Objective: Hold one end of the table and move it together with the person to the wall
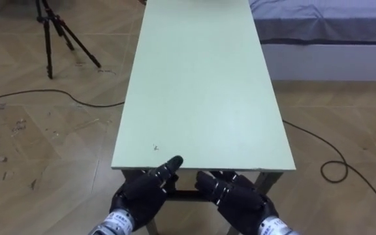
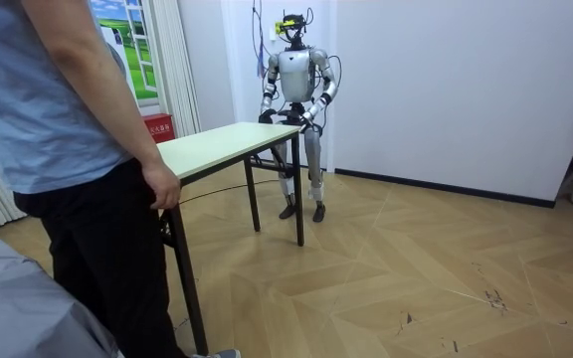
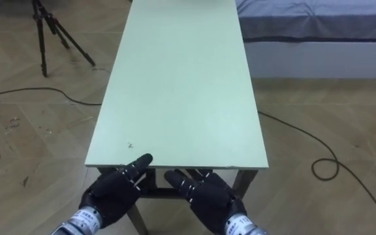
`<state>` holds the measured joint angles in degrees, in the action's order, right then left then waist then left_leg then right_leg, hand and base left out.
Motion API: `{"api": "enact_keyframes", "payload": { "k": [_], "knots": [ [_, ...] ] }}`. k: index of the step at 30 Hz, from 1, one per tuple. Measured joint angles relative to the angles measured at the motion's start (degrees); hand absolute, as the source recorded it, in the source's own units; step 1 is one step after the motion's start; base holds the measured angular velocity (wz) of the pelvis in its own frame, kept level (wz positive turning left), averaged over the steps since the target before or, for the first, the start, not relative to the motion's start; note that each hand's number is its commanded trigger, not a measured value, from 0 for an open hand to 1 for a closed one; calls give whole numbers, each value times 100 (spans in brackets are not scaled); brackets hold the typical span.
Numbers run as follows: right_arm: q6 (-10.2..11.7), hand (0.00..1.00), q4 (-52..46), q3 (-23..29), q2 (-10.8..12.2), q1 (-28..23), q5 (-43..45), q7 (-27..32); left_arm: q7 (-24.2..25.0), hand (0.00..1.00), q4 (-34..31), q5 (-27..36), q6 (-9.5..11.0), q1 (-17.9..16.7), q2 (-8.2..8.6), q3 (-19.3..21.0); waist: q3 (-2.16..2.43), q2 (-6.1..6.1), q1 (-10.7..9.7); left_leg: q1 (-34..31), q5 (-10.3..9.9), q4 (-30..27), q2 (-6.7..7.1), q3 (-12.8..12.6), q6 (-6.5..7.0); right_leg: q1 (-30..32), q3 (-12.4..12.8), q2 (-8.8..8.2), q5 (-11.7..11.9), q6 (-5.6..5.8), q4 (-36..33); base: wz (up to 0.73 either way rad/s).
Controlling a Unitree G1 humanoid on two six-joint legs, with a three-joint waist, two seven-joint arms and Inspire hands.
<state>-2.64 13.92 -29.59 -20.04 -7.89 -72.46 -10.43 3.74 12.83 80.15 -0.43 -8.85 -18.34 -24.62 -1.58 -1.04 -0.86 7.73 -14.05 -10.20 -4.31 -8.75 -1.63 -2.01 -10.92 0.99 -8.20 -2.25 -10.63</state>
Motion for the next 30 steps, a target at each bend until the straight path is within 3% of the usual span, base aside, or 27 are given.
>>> {"api": "enact_keyframes", "payload": {
  "k": [3,11,15,19,23,30],
  "knots": [
    [-75,0,-4,122,70,9,-227,167,-90,0,-2,13,-99,9,21,81,1,-3,9,5,9,2,-2,1,-7,-4,32,3,2,-3,-5,0],
    [-119,0,41,782,308,-57,-1115,715,-353,0,128,14,-326,5,386,538,8,-13,-15,20,42,43,-4,-34,-15,1,68,7,19,-25,-6,-2],
    [-119,0,44,1048,494,-75,-1164,948,-339,0,232,13,-446,9,409,670,14,-15,-32,60,67,56,-10,-36,-28,7,78,14,29,-42,-2,-6],
    [-119,0,43,1165,556,-76,-1305,1117,-332,0,298,15,-589,8,503,776,59,-38,-24,66,68,56,-9,-50,-29,12,94,16,30,-43,-4,0],
    [-126,0,43,1304,685,-125,-1305,1155,-328,0,343,13,-681,2,639,916,84,-38,-15,68,68,56,-4,-50,-29,5,109,17,30,-42,-3,0],
    [-247,0,43,1379,707,-138,-1309,1185,-319,0,442,13,-882,2,745,1110,120,-83,-24,100,68,60,-6,-47,-29,-18,127,21,30,-43,-12,0]
  ]
}}
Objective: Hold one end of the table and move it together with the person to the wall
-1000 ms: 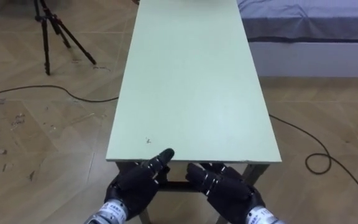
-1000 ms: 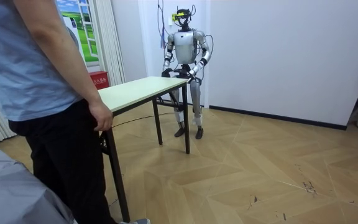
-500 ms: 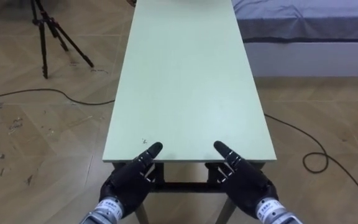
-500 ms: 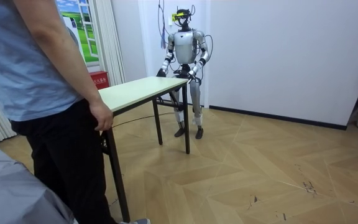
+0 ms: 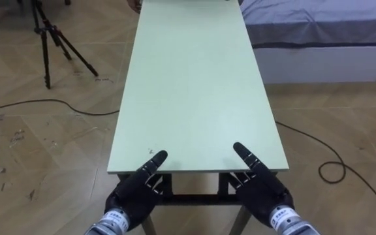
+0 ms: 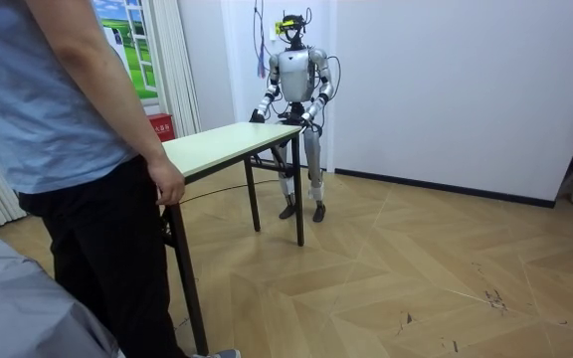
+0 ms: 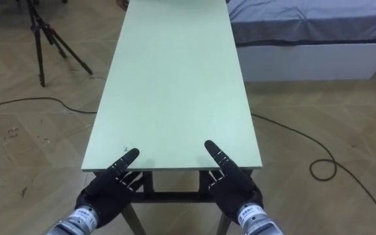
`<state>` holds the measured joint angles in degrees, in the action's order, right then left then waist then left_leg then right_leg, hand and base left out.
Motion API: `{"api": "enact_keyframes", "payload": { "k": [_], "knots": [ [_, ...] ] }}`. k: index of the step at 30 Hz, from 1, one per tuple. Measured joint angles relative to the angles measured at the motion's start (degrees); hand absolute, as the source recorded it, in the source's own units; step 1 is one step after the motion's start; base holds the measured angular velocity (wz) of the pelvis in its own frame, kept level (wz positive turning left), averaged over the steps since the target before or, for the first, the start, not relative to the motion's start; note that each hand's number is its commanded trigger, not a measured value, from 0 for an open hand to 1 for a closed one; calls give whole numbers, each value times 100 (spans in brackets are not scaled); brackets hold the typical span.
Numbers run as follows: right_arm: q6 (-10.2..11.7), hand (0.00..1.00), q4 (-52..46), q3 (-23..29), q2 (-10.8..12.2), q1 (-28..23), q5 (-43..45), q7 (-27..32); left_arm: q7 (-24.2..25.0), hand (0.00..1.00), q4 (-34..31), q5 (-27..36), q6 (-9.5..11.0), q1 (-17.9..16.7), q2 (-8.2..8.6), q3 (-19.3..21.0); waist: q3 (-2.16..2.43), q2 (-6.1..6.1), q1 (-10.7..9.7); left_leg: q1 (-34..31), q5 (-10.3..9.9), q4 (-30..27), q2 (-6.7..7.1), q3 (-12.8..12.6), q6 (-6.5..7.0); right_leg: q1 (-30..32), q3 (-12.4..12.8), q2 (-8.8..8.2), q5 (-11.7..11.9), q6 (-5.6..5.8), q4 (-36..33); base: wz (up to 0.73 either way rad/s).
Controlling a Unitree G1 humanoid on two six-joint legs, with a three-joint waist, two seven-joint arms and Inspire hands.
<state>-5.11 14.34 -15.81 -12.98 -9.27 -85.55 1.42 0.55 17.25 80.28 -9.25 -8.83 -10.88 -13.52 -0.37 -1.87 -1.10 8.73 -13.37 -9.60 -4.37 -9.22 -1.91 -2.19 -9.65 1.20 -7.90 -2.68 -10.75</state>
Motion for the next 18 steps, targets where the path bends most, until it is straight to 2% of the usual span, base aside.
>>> {"api": "enact_keyframes", "payload": {
  "k": [4,9,13,18],
  "knots": [
    [-103,0,13,219,219,-6,-27,98,10,0,74,6,-152,3,102,192,0,1,-5,42,0,9,0,-3,0,-32,15,3,0,0,2,0],
    [-129,0,31,249,225,3,-224,101,-16,0,61,262,-193,8,109,209,-7,9,-6,21,0,7,5,-3,0,24,30,-1,-2,3,5,0],
    [-252,0,25,341,225,22,-224,76,-124,0,-30,575,-195,7,110,213,-6,8,-4,-17,0,1,5,11,1,86,31,-1,-2,3,0,0],
    [-251,0,25,342,228,23,-230,35,-142,0,-32,797,-194,7,117,215,-5,4,-4,-40,1,5,5,-5,1,65,22,-3,4,1,-32,0]
  ]
}}
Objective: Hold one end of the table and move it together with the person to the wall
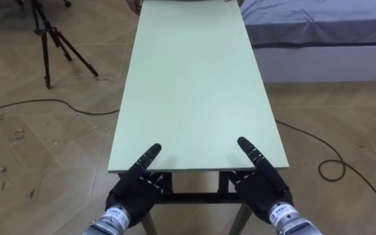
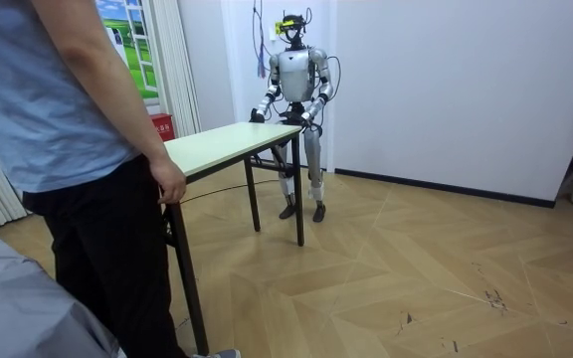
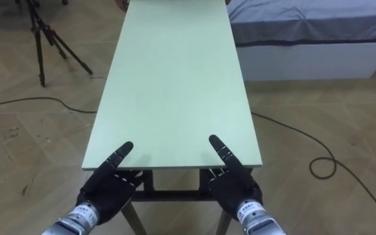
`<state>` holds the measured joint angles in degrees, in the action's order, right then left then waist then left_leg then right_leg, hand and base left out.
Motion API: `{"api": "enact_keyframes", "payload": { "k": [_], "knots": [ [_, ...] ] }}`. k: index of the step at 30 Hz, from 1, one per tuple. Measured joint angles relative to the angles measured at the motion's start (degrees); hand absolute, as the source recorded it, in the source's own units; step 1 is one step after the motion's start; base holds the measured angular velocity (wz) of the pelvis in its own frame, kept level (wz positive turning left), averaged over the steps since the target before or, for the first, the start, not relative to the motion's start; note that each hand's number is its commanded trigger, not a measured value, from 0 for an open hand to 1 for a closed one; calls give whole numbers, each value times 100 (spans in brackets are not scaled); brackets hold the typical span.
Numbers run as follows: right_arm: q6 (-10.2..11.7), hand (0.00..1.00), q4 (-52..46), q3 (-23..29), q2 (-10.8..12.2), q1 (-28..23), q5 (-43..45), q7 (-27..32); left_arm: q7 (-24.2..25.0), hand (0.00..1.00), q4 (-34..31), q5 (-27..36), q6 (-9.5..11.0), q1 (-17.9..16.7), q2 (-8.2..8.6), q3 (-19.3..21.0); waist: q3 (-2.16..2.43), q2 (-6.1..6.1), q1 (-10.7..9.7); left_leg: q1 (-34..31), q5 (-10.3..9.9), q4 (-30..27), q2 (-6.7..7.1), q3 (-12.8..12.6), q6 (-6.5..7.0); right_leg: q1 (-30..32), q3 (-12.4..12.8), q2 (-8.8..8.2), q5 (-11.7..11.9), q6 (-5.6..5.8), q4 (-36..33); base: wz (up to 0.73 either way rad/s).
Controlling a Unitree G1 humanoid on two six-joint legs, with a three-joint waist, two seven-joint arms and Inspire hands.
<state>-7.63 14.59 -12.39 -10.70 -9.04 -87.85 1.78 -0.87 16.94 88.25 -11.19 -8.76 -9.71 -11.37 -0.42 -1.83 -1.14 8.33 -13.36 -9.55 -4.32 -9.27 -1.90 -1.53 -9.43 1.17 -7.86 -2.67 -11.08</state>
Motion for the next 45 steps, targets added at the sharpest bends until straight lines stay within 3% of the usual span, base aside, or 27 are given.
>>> {"api": "enact_keyframes", "payload": {
  "k": [6,7,8,9,10,14,19,23,45],
  "knots": [
    [0,0,-52,10,7,0,-10,0,-14,0,-26,2,0,0,51,59,-3,-8,3,-64,0,-2,0,-2,0,41,2,0,2,1,14,0],
    [0,0,-57,16,12,0,-12,0,-15,15,-26,4,0,-1,78,79,-5,-12,2,-65,0,-2,0,-3,0,41,3,0,2,1,16,0],
    [1,0,-59,40,51,-1,-13,0,-16,52,-25,13,0,-3,148,138,-8,-15,2,-66,0,-2,0,-2,0,43,3,1,2,1,18,0],
    [1,55,-58,64,88,-3,-13,0,-16,100,-25,29,0,-5,191,181,-9,-15,2,-66,0,-2,-1,-2,0,44,3,1,2,1,19,0],
    [11,100,-58,109,164,-10,-13,0,-17,100,-24,111,11,-7,269,250,-11,-17,0,-66,0,-2,-1,-2,0,46,3,2,2,1,22,0],
    [11,100,-58,194,252,-12,-12,0,-17,100,-24,226,13,-11,412,361,-28,-21,1,-64,0,-2,-1,-2,0,49,5,2,2,1,23,0],
    [11,100,-34,244,351,-5,-8,75,-19,100,-25,227,13,-4,476,423,-35,-19,1,-86,0,-9,-1,-2,0,70,6,2,2,2,26,0],
    [9,100,78,239,407,-28,20,177,-165,100,5,212,26,-47,523,418,-80,-41,8,-171,0,4,-3,6,0,174,-3,4,5,1,21,-2],
    [117,100,77,237,500,-22,251,257,-142,100,7,-17,26,-86,567,432,-86,-28,14,-151,0,16,5,-3,1,153,2,-2,6,6,43,0]
  ]
}}
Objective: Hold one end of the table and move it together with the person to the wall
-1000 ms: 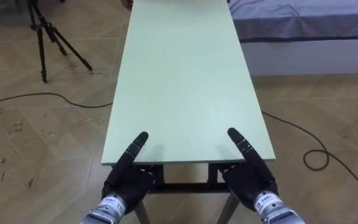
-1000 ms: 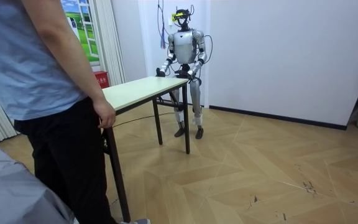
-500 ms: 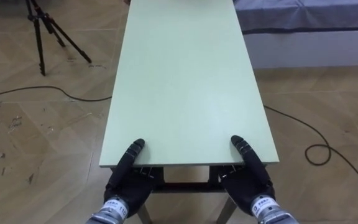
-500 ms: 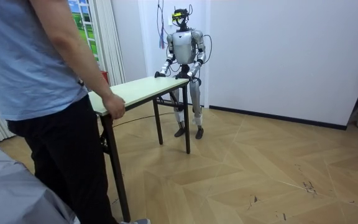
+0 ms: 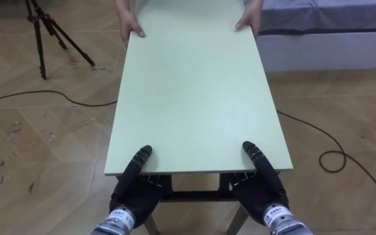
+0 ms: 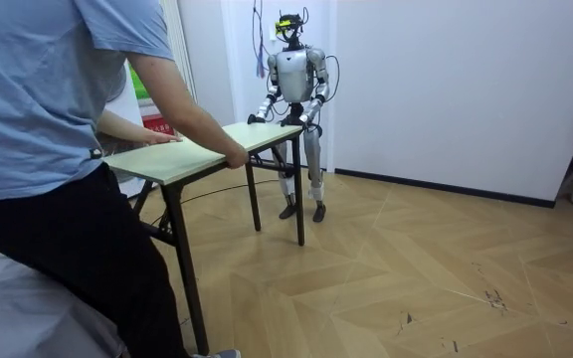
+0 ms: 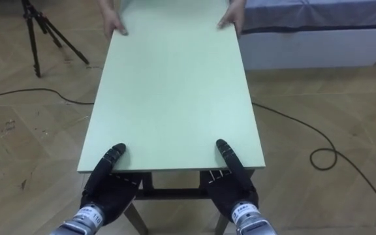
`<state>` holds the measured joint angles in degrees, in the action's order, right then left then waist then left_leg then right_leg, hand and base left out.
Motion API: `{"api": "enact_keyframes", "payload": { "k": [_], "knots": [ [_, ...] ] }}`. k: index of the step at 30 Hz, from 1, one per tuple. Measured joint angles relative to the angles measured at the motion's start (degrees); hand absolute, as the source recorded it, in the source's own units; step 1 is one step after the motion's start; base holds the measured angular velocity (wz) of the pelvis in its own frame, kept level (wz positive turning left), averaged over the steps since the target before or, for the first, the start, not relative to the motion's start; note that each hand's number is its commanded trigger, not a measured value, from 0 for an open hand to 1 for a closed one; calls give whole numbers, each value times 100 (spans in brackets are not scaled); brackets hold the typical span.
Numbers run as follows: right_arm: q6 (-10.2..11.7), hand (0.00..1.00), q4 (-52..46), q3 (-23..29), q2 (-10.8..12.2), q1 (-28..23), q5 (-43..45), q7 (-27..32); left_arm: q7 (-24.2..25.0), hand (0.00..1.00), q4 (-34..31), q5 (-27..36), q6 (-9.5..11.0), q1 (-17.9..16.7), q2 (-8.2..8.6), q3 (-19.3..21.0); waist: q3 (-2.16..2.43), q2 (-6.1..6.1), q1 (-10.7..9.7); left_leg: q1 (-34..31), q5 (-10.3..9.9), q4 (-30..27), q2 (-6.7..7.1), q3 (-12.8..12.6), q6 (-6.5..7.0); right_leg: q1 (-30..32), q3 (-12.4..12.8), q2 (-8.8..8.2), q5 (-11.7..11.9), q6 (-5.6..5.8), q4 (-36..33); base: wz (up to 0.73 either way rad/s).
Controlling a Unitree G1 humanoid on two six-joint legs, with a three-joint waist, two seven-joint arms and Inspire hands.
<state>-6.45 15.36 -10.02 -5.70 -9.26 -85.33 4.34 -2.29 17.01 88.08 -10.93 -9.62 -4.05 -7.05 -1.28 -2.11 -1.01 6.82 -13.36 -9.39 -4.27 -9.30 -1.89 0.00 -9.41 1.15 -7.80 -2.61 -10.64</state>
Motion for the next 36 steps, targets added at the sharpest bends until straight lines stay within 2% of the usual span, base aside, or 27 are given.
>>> {"api": "enact_keyframes", "payload": {
  "k": [9,12,14,18,24,26,31,36],
  "knots": [
    [36,100,-27,6,-4,-15,73,-2,34,100,-101,-576,5,-79,80,25,15,9,61,-28,0,-3,-3,5,0,23,-22,5,0,0,-5,0],
    [39,100,-362,-2,-30,-222,62,-2,-57,100,-549,-642,-5,-324,80,18,20,14,122,-33,0,-2,-8,7,0,31,-15,13,1,-1,-5,-2],
    [142,100,-697,-62,-31,-409,52,-2,-172,100,-1012,-688,-1,-555,80,2,20,16,145,-20,0,-1,-15,11,0,22,-22,15,2,-3,-8,0],
    [287,100,-989,-138,-32,-577,27,-8,-183,100,-1306,-891,18,-659,86,4,30,44,209,10,0,1,-17,8,0,-12,-24,16,2,-3,-8,0],
    [411,100,-1189,-194,-31,-629,-2,-87,-122,100,-1554,-1140,228,-659,89,-71,35,85,215,-26,0,0,-6,1,0,-5,-30,6,2,-2,-7,0],
    [540,100,-1348,-240,-29,-737,11,-112,-90,100,-1620,-1159,292,-691,81,-139,35,84,218,-58,0,-4,-4,-1,0,15,-33,4,0,0,-1,0],
    [706,100,-1616,-416,-30,-976,-123,-283,-87,100,-1827,-1174,498,-839,83,-247,40,76,272,-121,0,-14,-8,0,0,76,-31,14,0,-1,-3,0],
    [889,100,-1641,-510,-64,-1127,-102,-459,-13,100,-1934,-1181,519,-1027,85,-323,43,69,308,-126,0,-15,-8,3,0,93,-17,10,1,0,-7,0]
  ]
}}
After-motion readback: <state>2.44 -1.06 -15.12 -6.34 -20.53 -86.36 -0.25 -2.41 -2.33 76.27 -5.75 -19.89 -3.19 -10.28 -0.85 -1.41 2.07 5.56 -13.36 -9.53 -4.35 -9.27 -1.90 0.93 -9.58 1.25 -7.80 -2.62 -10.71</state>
